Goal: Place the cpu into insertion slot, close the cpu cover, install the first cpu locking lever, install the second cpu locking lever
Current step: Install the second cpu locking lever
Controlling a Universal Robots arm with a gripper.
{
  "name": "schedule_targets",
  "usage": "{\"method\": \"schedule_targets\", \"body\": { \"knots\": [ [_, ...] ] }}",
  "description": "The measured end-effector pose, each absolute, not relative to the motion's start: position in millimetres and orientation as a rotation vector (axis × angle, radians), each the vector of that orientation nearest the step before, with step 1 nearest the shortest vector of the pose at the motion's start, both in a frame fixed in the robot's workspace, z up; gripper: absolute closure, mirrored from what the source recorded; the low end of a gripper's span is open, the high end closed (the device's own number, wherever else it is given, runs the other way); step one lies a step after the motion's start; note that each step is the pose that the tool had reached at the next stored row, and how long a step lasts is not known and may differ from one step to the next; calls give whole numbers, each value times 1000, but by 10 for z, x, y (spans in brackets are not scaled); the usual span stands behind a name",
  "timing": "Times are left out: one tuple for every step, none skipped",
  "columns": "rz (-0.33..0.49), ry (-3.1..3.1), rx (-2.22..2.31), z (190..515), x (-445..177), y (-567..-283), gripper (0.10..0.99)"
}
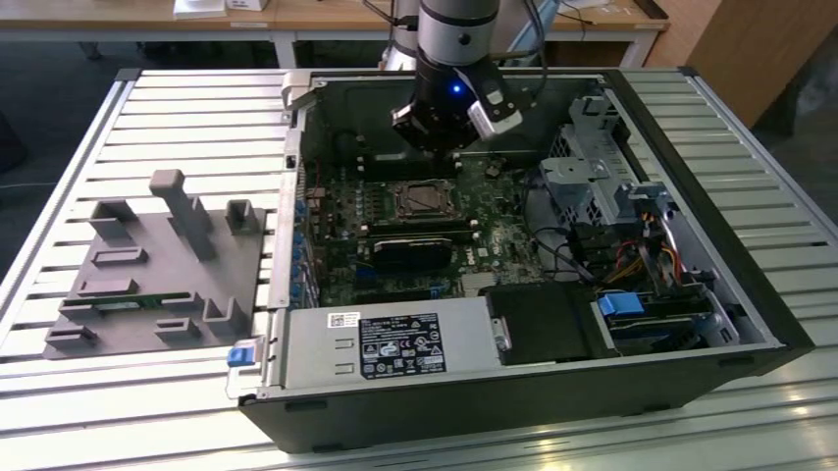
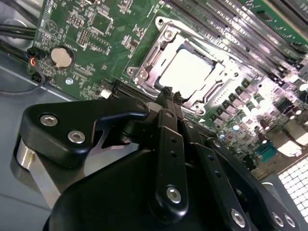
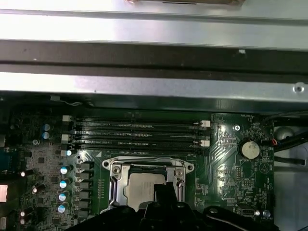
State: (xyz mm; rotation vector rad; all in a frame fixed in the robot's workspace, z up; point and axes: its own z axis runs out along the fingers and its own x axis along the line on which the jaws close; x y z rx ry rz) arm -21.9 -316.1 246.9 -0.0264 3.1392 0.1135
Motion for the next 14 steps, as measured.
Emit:
{"method": "schedule_targets", "body": {
  "knots": [
    [113,3139,-26,2469,-220,-3174,980],
    [113,3139,-26,2469,-220,-3185,980],
    [113,3139,-26,2469,-220,-3197,980],
    [113,3139,-26,2469,-220,-3210,980],
    [113,3139,-26,2469,-221,-3222,980],
    [113,3139,-26,2469,-221,-3234,980],
    [113,3139,-26,2469,-221,-3242,980],
    [113,3139,-26,2469,-221,-3247,980],
    [114,3139,-26,2468,-222,-3249,980],
    [113,3139,-26,2469,-222,-3250,980],
    [113,3139,-26,2472,-222,-3251,980],
    [113,3139,-26,2477,-222,-3251,980],
    [113,3139,-26,2485,-222,-3251,980],
    [113,3139,-26,2498,-221,-3251,980]
  ]
}}
